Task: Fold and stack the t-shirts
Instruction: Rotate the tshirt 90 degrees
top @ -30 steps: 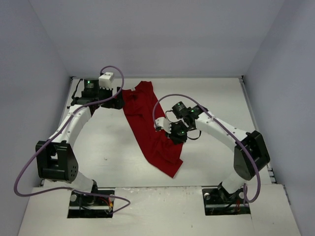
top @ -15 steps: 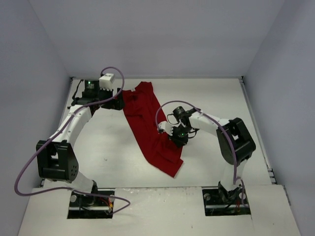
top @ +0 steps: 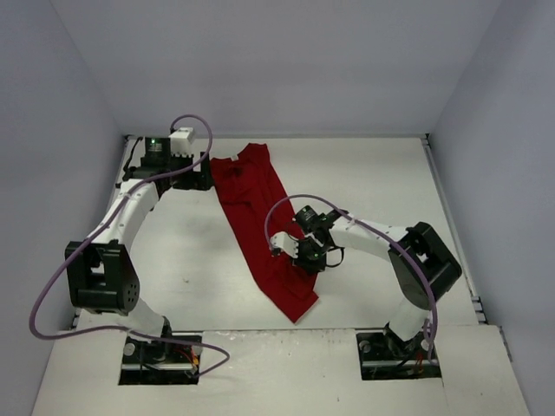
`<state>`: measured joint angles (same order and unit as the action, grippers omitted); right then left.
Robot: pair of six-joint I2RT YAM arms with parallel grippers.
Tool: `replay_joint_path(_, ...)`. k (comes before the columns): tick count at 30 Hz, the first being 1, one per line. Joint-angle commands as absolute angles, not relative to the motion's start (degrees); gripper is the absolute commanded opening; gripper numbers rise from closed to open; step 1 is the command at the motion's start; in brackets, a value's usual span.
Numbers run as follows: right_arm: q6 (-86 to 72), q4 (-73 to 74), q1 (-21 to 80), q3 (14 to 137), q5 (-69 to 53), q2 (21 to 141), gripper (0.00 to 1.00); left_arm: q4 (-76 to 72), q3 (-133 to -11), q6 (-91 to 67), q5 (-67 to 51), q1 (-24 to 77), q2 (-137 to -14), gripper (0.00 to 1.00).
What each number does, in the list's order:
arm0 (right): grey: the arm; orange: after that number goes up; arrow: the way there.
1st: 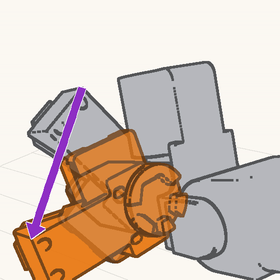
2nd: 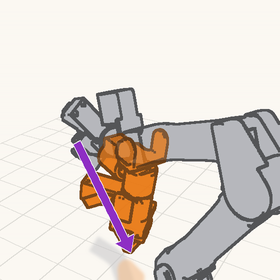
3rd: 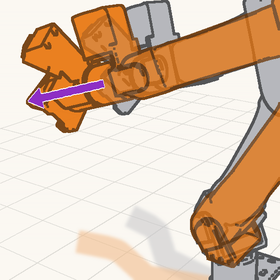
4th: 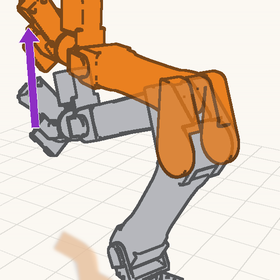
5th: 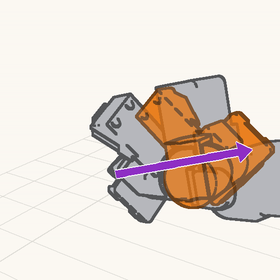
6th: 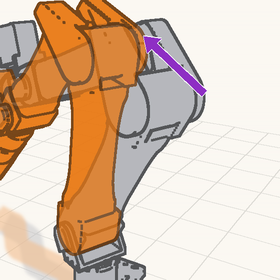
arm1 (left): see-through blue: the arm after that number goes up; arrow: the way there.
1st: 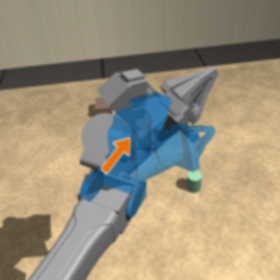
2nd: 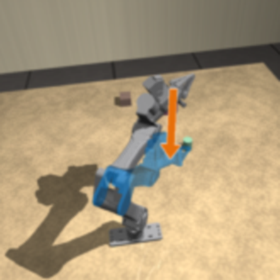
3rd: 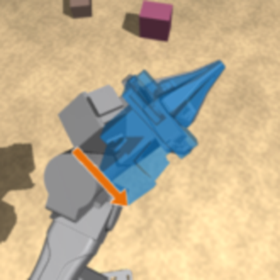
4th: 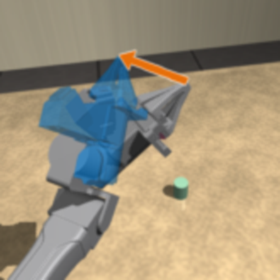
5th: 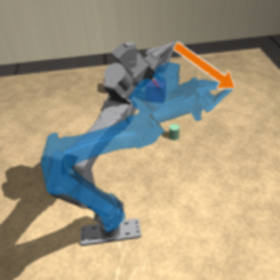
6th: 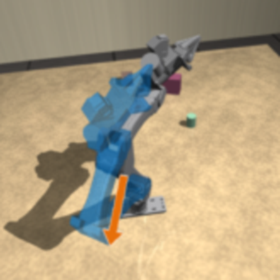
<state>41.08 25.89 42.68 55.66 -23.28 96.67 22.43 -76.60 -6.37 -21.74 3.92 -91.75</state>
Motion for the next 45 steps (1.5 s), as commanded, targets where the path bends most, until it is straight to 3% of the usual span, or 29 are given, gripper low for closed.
replay_joint_path(1,36.6,32.3,46.7,59.1,-26.1,94.5,0.0,25.3,-79.9,-9.2,-23.7,3.3,-93.4,0.93)
replay_joint_path(5,37.7,38.2,52.7,64.9,-33.0,95.5,0.0,26.9,-81.1,-10.2,-27.6,3.4,-95.8,0.93)
replay_joint_path(9,37.7,38.1,60.2,68.8,-31.7,92.4,0.0,26.8,-82.4,-10.5,-28.2,4.4,-98.3,0.93)
replay_joint_path(14,36.8,38.4,59.2,75.6,-30.0,89.9,0.0,26.9,-89.2,-8.0,-23.8,8.9,-105.4,0.93)
replay_joint_path(19,38.1,37.8,48.4,76.5,-29.3,88.5,0.0,27.7,-99.0,-6.2,-20.5,13.2,-113.8,0.87)
replay_joint_path(24,37.2,37.0,32.0,77.3,-31.3,86.9,0.0,35.4,-108.5,-7.3,-16.0,16.0,-123.6,0.59)
replay_joint_path(26,36.9,37.2,28.1,76.9,-33.2,86.9,0.0,36.6,-111.4,-8.8,-12.2,16.2,-126.0,0.58)
replay_joint_path(30,37.6,37.2,26.2,73.4,-33.0,85.8,0.0,37.3,-116.0,-9.6,-9.8,16.4,-131.9,0.58)
replay_joint_path(36,37.3,37.2,25.6,70.4,-32.5,85.2,0.0,43.4,-132.7,-5.6,-12.1,19.9,-142.8,0.65)
replay_joint_path(42,37.4,37.3,25.6,69.4,-32.7,86.0,0.0,44.9,-148.2,-1.0,-17.7,22.4,-150.5,0.83)
replay_joint_path(45,37.9,37.2,25.5,69.2,-33.0,85.0,0.0,44.8,-148.9,2.7,-17.8,22.2,-147.6,0.89)
